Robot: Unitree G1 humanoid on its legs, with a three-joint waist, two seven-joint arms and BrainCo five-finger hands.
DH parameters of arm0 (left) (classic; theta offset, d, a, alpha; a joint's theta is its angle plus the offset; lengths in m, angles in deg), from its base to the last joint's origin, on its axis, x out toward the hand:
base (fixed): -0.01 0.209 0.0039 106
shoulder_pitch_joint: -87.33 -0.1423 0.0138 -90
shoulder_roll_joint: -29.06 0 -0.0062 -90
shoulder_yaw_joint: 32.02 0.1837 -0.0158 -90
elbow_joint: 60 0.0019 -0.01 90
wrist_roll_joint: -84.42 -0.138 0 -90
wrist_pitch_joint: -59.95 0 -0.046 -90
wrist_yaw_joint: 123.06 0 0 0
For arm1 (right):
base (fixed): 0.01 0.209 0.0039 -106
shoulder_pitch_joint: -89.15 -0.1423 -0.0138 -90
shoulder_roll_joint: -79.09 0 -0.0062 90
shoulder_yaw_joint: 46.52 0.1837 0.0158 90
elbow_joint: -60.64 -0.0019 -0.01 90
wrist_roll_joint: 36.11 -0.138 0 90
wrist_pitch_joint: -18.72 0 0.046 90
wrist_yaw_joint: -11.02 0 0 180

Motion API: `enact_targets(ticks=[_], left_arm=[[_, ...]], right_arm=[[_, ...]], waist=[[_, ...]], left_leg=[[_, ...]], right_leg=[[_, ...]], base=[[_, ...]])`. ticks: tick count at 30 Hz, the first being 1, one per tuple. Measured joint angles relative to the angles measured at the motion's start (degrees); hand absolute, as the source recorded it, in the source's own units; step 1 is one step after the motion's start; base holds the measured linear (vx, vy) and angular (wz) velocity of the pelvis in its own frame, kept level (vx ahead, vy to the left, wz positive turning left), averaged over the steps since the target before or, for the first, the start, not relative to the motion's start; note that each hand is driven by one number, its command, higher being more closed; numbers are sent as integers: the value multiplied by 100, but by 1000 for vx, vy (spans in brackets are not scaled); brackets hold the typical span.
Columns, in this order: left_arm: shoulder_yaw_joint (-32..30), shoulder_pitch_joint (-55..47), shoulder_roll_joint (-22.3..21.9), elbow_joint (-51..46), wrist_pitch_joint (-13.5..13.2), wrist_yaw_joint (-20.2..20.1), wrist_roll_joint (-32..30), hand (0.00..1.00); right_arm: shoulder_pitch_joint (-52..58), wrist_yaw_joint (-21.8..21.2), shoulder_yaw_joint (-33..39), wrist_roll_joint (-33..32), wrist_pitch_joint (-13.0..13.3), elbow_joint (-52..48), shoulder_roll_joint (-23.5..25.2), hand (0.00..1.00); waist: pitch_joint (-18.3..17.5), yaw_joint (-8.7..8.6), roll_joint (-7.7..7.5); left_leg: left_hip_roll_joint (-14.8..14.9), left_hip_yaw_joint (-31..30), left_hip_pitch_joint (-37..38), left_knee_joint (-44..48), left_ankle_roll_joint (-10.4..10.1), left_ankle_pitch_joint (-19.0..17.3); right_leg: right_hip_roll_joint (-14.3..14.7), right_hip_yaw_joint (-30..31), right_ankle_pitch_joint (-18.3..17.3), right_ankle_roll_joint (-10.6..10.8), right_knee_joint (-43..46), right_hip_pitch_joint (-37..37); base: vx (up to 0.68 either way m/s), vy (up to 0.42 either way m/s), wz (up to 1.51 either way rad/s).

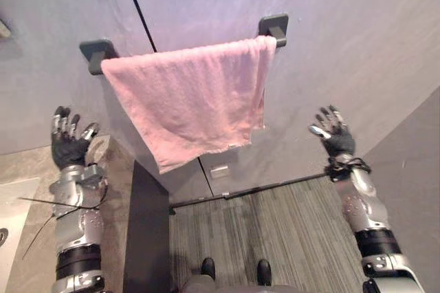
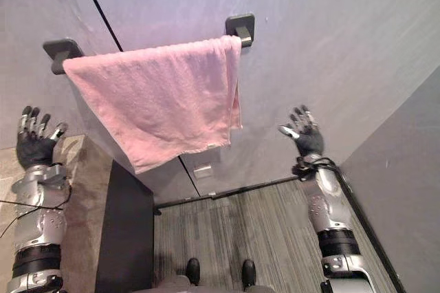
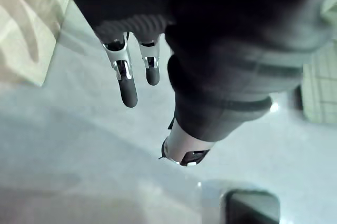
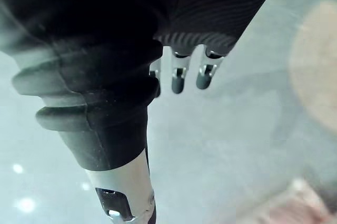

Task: Organize washtable

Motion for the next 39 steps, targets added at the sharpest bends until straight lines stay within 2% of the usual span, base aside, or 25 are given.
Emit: enact_targets(ticks=[1,4,7,10,13,17,19,23,25,28,32,39], left_arm=[[-311,-25,-73,-180,-16,220,-36,0],[-688,-135,-217,-666,-145,730,-278,0],[-810,-138,-317,-962,-262,902,-385,0],[-737,-144,-368,-1353,-297,949,-416,0],[-223,-221,-371,-2086,-363,658,-339,0],[1194,-274,-219,-2774,-426,-248,39,0],[1551,-272,-92,-2791,-409,-668,318,0],[1617,-279,-48,-2789,-395,-946,713,0],[1838,-359,76,-2789,-358,-1098,876,0],[2108,-369,120,-2788,-224,-1307,973,0],[2368,-357,173,-2662,-172,-1539,1140,0],[2825,-33,571,-1887,-1,-1694,1487,0]], right_arm=[[1,277,557,175,93,-464,220,0],[2,736,913,559,431,-1121,249,0],[1,818,946,658,549,-1558,248,0],[-18,710,555,651,592,-1982,242,0],[-152,185,-275,585,653,-2216,195,0],[-698,-549,-1910,354,603,-2107,-121,0],[-995,-882,-2523,161,492,-1896,-212,0],[-1167,-1108,-2892,-168,387,-1460,-327,0],[-1197,-1199,-3122,-327,277,-1293,-513,0],[-1253,-1219,-3439,-377,259,-1286,-650,0],[-1447,-1351,-3719,-376,250,-1263,-686,0],[-1673,-1424,-3852,-378,250,-840,-685,0]], waist=[[-30,-6,13],[-152,-13,22],[-234,-25,44],[-265,-67,72],[-306,-71,71],[-313,-114,80],[-316,-142,73],[-319,-112,66],[-319,-88,66],[-319,-83,67],[-317,-132,68],[-149,-126,60]], left_leg=[[2,0,65,-84,39,31],[-1,-5,109,-95,41,33],[-10,-41,112,-95,34,39],[-16,-51,153,-95,21,48],[-22,-64,189,-95,9,38],[-77,-165,171,-95,3,35],[-94,-185,178,-95,37,61],[-126,-190,178,-96,61,78],[-151,-199,177,-100,67,83],[-174,-207,169,-110,67,82],[-176,-209,151,-145,68,82],[-171,-195,-441,-147,97,202]], right_leg=[[7,-8,-3,2,-1,25],[2,-23,-15,11,-3,66],[-10,-76,-20,15,-2,90],[-21,-139,-58,30,-5,146],[-30,-169,-121,26,-7,166],[-89,-271,-114,69,-5,190],[-109,-296,-119,82,-3,244],[-143,-315,-108,70,20,257],[-166,-316,-113,76,21,258],[-188,-316,-118,84,22,253],[-192,-318,-122,89,21,233],[-194,-296,-13,135,22,-361]], base=[[0,0,0],[0,0,0],[-19,22,8],[-35,21,9],[-43,18,4],[-15,22,12],[15,24,10],[16,14,3],[0,0,0],[0,0,0],[-9,2,1],[-45,9,-1]])
